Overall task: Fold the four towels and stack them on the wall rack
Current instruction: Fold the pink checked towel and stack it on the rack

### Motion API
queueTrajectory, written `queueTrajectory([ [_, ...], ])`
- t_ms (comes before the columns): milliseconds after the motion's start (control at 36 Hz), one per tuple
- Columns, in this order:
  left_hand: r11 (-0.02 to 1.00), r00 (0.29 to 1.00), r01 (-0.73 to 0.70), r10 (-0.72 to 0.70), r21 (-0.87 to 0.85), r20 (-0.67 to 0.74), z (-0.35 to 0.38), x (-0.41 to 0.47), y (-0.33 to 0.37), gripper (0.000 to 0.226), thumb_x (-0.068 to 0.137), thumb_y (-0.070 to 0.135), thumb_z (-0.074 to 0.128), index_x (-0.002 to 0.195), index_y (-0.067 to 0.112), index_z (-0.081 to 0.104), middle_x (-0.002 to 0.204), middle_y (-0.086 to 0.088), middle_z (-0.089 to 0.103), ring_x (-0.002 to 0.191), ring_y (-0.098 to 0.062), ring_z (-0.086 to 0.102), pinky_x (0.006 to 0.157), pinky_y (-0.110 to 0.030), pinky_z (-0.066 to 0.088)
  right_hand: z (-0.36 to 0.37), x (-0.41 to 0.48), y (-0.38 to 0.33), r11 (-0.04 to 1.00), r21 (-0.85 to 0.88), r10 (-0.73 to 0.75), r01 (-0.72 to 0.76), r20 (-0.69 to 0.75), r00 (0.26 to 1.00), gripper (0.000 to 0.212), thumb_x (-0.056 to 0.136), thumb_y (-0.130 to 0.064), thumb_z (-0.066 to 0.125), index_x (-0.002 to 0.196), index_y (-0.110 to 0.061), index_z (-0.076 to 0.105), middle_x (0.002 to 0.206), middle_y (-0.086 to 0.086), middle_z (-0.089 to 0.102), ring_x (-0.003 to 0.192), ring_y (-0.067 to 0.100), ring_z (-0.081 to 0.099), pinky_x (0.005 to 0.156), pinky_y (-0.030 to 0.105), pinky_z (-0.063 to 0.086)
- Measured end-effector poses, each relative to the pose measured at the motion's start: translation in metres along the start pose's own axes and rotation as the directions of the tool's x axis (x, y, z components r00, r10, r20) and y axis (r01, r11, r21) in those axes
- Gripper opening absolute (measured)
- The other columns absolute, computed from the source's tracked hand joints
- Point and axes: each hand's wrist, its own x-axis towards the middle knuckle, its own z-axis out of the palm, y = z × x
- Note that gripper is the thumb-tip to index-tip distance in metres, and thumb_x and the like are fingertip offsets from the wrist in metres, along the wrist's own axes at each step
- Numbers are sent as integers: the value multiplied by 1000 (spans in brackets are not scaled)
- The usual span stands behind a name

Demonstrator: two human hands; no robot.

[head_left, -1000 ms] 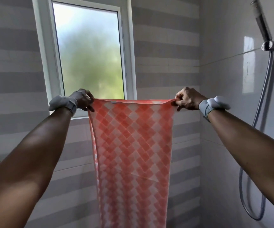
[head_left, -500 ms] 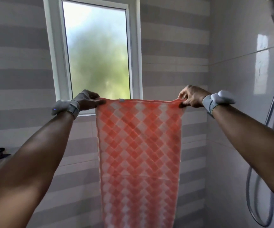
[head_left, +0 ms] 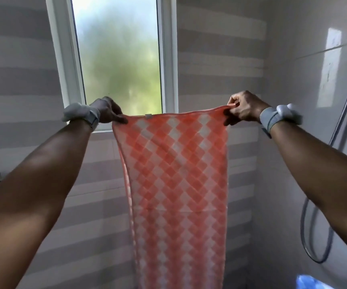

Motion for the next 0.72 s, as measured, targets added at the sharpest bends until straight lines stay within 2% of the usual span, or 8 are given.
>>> queueTrajectory([
  [139, 942, 961, -171, 95, -288, -259, -7, 2, 1, 23, 83, 29, 77, 77, 9, 67, 66, -1, 57, 61, -12, 46, 48, -10, 37, -7, 0, 10, 966, 136, -155, 222, -385, 910, 11, 81, -19, 75, 85, -21, 65, 77, 4, 73, 68, 18, 68, 78, 41, 59],
  [194, 880, 938, -228, 85, -417, -335, -7, 4, 2, 22, 83, 30, 77, 75, 14, 66, 66, -1, 57, 61, -12, 48, 54, -16, 43, -2, -1, 17, 950, 233, -131, 205, -298, 945, 48, 74, -32, 88, 109, -16, 60, 91, 4, 68, 78, 17, 61, 81, 37, 54],
  [250, 857, 967, -205, 102, -472, -235, -9, 4, 1, 25, 78, 38, 80, 71, 19, 67, 69, -2, 61, 65, -16, 52, 64, -29, 47, 7, -6, 23, 982, 119, -130, 143, -114, 985, 69, 63, -42, 93, 119, -17, 61, 100, -1, 73, 87, 20, 69, 88, 39, 56],
  [361, 866, 987, -161, 141, -474, -79, -3, 1, 0, 27, 74, 36, 84, 70, 15, 68, 67, -3, 61, 71, -19, 52, 63, -31, 45, 14, -10, 28, 983, 47, -175, 180, -102, 979, 14, 79, -3, 80, 86, -13, 72, 75, -3, 67, 67, 3, 60, 67, 18, 51],
  [472, 742, 850, -407, 93, -533, -519, -6, 8, 9, 45, 72, 45, 80, 100, 13, 65, 84, 1, 66, 76, -5, 60, 75, -29, 50, 0, 0, 22, 919, 256, -209, 301, -330, 920, 23, 81, -4, 70, 103, -7, 68, 95, 4, 70, 78, 1, 64, 79, 27, 52],
  [556, 572, 973, -231, 161, -787, -168, 7, -10, 20, 74, 66, 26, 89, 124, 28, 42, 122, -5, 65, 104, -16, 68, 84, -37, 56, 8, -14, 14, 915, 264, -271, 304, -154, 950, 43, 79, -19, 84, 116, -11, 64, 106, -9, 73, 94, 0, 67, 81, 19, 54],
  [639, 813, 955, 78, 106, -578, 278, 43, -29, 11, 97, 50, 17, 96, 134, 18, 47, 119, -12, 69, 102, -25, 69, 82, -44, 60, 34, -20, 20, 977, 100, -187, 186, 0, 982, 35, 71, -28, 89, 88, -20, 60, 82, -15, 67, 72, 2, 60, 72, 19, 50],
  [722, 802, 980, 55, 71, -594, 186, 58, -32, 1, 65, 61, 9, 88, 118, -6, 59, 112, -30, 66, 85, -24, 69, 74, -33, 62, 35, -17, 25, 964, 42, -262, 261, 20, 965, 40, 76, -19, 83, 107, -2, 65, 97, -2, 75, 87, 8, 69, 70, 15, 51],
])
